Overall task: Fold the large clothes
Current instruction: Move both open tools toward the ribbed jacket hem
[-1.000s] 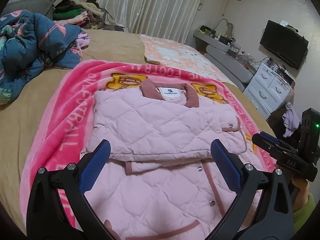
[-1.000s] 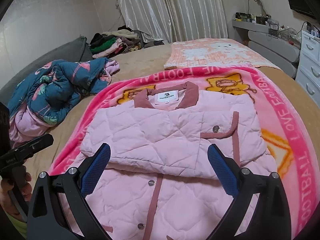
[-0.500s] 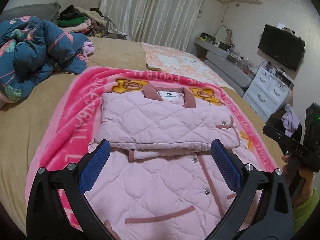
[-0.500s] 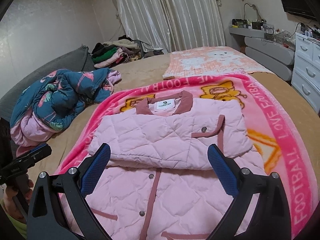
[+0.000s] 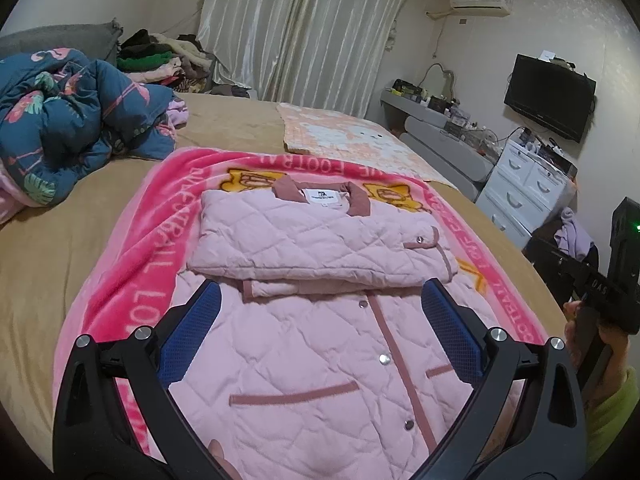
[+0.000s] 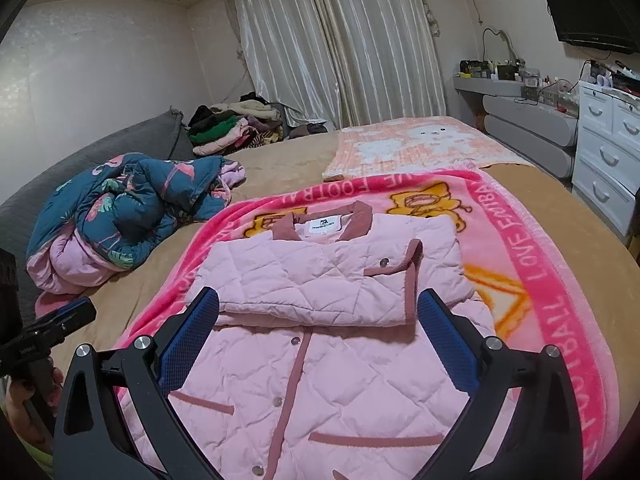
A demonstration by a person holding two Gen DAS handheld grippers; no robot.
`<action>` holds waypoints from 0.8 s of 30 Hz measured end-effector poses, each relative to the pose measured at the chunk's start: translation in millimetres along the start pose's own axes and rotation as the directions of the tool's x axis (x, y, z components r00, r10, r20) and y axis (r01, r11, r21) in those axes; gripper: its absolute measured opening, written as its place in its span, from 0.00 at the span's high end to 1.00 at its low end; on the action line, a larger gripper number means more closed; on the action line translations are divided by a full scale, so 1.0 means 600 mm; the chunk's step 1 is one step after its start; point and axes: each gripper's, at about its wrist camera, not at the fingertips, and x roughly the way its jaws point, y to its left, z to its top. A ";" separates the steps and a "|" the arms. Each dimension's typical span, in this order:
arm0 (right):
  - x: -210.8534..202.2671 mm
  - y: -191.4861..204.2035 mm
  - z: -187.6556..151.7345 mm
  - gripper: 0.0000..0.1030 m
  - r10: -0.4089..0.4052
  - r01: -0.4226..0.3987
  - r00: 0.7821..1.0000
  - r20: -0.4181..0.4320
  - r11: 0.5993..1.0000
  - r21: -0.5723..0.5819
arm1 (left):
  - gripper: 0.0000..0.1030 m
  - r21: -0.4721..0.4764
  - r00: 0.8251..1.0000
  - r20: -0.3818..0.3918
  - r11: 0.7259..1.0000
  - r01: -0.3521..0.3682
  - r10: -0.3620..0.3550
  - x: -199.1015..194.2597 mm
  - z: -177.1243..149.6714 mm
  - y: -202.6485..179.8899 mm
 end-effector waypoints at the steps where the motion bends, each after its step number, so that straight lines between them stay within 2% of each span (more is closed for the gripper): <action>1: -0.007 -0.001 -0.001 0.04 0.001 -0.001 1.000 0.005 1.000 -0.001 | 0.09 0.002 1.000 -0.004 1.000 -0.001 0.001 -0.003 -0.003 -0.004; 11: -0.056 0.006 -0.015 0.04 0.022 -0.021 1.000 0.020 0.999 -0.025 | 0.09 0.032 1.000 0.000 0.999 -0.024 0.024 -0.039 -0.030 -0.034; 24: -0.101 0.016 -0.058 0.04 0.006 -0.005 1.000 0.022 0.997 -0.079 | 0.09 0.064 0.999 -0.011 0.997 -0.038 0.038 -0.057 -0.073 -0.057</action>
